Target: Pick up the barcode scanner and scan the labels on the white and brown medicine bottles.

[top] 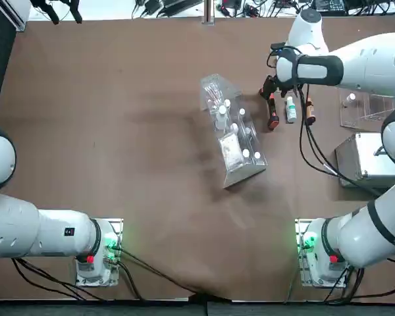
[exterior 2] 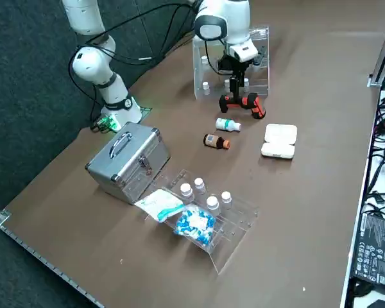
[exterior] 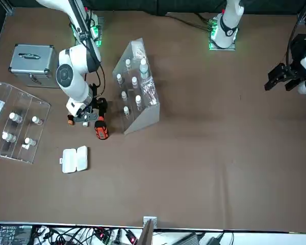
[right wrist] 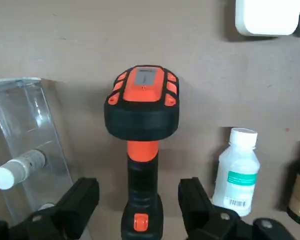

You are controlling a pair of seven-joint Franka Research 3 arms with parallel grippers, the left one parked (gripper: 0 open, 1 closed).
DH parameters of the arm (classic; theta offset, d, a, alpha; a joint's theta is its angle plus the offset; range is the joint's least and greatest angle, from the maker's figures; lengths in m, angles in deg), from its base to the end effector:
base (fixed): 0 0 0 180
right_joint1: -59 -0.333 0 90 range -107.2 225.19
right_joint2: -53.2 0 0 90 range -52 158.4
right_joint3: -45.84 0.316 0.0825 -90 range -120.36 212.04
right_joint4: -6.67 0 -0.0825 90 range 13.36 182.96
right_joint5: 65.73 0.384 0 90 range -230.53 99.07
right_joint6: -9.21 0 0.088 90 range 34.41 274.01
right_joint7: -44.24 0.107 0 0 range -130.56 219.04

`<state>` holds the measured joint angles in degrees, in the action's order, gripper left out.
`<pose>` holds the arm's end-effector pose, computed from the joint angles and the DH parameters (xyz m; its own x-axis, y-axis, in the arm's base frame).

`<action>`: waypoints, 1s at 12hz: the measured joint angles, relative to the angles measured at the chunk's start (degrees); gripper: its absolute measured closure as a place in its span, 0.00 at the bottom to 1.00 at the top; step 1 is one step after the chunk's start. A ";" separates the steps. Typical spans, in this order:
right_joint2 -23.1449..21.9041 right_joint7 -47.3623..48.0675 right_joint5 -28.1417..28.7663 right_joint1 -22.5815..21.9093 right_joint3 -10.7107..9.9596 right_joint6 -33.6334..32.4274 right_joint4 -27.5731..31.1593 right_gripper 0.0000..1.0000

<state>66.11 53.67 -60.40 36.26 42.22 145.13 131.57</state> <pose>0.5235 0.1828 0.2839 0.9938 0.1032 -0.0412 0.1015 -0.9939 -0.0422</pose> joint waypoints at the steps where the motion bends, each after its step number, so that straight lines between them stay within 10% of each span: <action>1: 0.00 0.05 0.00 0.00 0.00 1.08 0.62 0.02; 12: 2.23 6.77 0.00 -0.05 -0.01 4.92 3.23 0.01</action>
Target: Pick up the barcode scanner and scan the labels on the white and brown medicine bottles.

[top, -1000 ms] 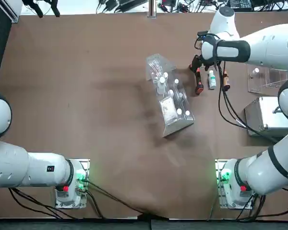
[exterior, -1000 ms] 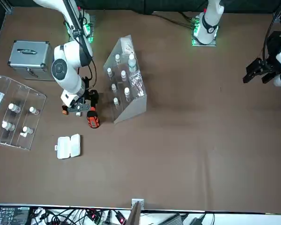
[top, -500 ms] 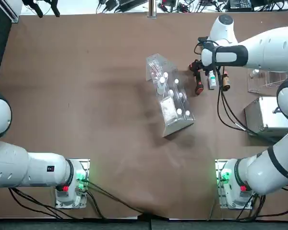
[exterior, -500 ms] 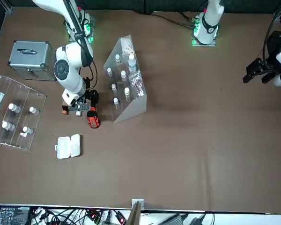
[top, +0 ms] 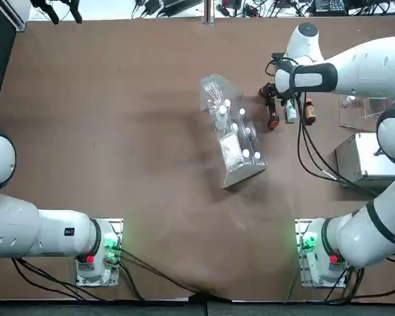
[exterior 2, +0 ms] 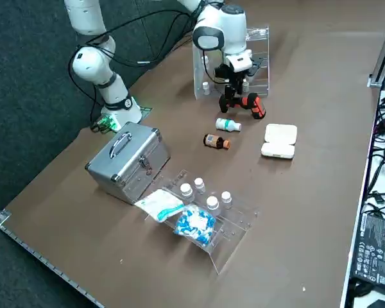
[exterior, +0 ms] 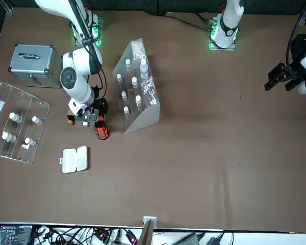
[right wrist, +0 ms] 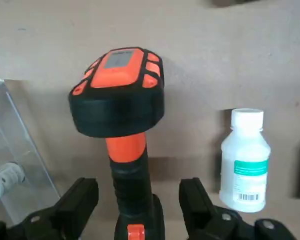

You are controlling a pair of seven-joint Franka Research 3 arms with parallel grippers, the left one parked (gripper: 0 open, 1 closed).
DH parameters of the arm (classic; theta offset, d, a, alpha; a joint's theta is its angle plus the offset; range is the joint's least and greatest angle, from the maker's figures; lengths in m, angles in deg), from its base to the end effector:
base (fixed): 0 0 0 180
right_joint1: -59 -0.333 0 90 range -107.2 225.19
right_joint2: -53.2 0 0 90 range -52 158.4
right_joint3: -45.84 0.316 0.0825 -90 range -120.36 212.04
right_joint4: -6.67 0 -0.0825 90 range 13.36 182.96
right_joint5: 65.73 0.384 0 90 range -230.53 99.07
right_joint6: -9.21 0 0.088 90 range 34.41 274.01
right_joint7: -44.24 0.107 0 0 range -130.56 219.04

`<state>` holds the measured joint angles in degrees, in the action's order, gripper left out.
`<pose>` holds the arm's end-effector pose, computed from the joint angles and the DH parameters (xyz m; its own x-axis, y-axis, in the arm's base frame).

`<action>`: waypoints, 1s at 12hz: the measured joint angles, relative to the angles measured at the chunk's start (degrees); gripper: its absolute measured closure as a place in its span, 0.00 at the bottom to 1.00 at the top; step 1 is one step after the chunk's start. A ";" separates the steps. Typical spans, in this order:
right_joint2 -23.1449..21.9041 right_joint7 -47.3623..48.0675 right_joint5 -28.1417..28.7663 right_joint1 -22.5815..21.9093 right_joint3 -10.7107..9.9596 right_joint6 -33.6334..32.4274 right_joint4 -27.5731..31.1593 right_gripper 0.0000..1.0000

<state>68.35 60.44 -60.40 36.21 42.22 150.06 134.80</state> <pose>0.5114 0.1775 0.2476 0.9985 -0.0190 -0.0519 -0.0204 -0.9995 -0.0257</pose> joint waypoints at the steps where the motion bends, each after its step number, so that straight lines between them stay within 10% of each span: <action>1: 0.32 0.55 0.00 -0.07 0.00 0.28 0.00 0.01; 12: 1.89 1.63 0.00 -0.32 -0.26 1.00 0.00 0.00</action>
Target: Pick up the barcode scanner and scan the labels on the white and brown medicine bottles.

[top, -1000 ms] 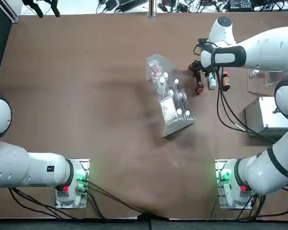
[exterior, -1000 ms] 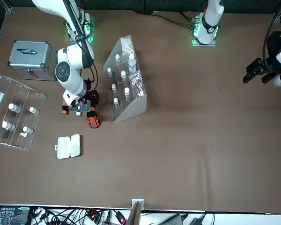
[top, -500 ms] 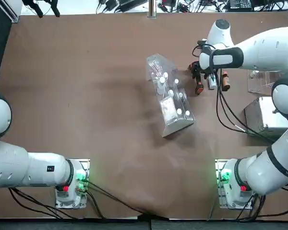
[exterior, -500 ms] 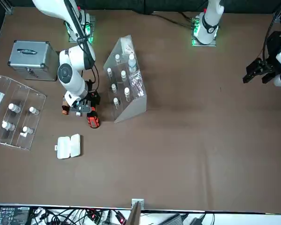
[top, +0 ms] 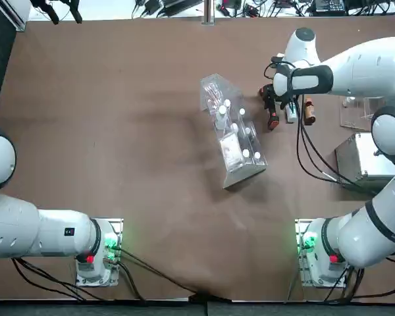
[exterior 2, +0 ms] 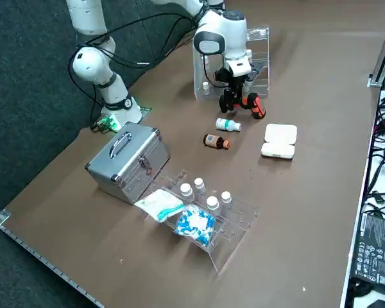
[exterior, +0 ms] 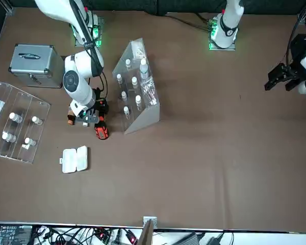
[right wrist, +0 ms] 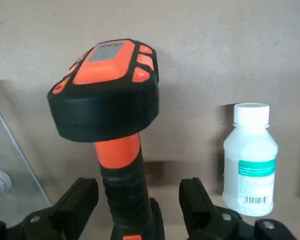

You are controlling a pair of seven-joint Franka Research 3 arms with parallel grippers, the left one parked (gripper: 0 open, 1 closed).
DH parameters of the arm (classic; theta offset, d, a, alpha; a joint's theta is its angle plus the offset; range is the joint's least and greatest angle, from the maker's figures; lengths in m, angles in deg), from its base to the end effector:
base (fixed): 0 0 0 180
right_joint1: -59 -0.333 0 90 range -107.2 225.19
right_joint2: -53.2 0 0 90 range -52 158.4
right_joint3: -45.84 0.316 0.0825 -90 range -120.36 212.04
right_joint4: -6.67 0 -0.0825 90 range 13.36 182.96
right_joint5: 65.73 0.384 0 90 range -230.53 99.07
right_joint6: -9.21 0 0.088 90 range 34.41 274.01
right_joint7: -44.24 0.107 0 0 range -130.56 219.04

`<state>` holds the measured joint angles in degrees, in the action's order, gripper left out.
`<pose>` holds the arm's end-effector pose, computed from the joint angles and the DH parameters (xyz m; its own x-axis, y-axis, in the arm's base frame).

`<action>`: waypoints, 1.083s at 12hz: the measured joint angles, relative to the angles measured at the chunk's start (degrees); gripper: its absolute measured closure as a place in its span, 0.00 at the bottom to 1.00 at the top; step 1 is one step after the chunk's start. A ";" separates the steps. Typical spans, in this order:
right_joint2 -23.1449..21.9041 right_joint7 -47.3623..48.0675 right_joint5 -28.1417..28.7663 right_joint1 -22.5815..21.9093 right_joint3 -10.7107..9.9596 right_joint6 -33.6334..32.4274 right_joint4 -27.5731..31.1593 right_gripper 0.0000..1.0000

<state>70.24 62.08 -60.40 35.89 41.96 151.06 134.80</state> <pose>0.5103 0.1773 0.2313 0.9967 -0.0476 -0.0652 -0.0486 -0.9987 -0.0141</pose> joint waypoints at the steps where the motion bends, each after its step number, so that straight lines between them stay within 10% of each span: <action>1: 0.07 0.02 0.00 0.00 -0.01 0.24 0.00 0.00; 11: 2.34 0.43 0.00 0.00 -0.04 3.95 0.00 0.05; 13: 2.41 2.00 0.01 -0.11 -0.03 4.26 -0.01 0.22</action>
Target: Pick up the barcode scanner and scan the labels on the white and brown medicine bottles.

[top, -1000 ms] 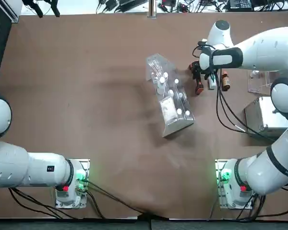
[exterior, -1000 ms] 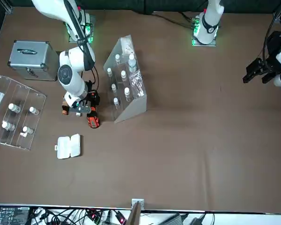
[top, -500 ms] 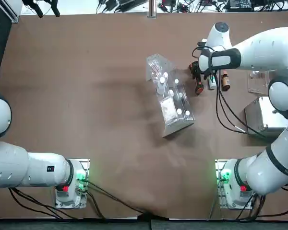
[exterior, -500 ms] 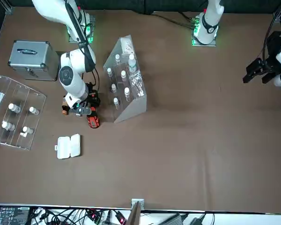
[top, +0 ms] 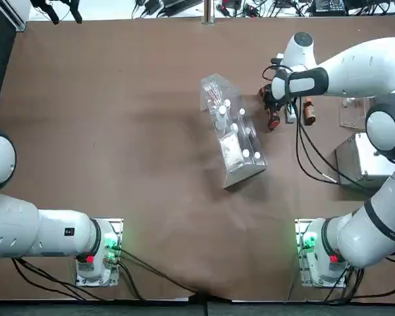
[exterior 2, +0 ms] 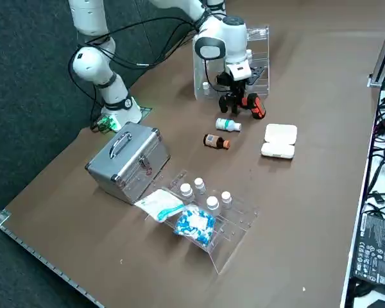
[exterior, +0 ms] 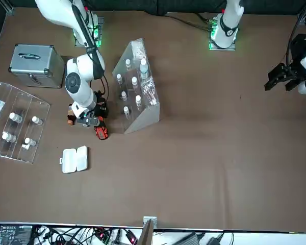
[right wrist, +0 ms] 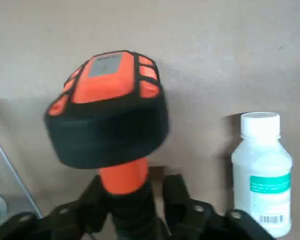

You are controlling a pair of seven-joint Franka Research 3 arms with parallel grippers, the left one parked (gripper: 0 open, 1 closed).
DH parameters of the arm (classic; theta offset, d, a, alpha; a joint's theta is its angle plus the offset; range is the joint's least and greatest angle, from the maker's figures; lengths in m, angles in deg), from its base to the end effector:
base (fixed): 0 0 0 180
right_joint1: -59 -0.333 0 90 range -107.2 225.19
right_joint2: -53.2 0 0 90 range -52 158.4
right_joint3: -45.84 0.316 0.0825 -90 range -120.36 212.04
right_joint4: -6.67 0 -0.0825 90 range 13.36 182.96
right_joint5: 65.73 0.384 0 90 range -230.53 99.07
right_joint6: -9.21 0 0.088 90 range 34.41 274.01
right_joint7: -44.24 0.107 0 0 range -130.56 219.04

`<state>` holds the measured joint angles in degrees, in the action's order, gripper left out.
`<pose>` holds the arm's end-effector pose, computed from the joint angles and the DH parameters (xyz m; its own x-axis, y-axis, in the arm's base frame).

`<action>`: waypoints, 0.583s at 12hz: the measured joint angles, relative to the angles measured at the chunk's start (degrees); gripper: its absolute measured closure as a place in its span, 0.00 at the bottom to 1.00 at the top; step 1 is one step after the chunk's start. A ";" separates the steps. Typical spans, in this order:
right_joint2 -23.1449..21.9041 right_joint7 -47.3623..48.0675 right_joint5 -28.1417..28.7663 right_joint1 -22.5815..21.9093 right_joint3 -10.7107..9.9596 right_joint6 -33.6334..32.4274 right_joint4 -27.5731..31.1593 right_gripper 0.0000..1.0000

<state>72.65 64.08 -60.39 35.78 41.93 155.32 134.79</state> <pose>0.5139 0.1781 0.2148 0.9960 -0.0832 -0.0327 -0.0838 -0.9963 -0.0173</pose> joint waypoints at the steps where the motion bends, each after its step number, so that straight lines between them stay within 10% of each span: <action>1: 0.00 1.10 0.00 -0.14 0.06 0.37 -0.03 0.37; 3: 0.01 2.16 0.00 -0.31 0.09 0.62 -0.04 0.56; 7: -0.02 2.22 0.00 -0.31 0.08 0.47 -0.48 0.56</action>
<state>72.63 66.30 -60.39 35.47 42.01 155.79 134.30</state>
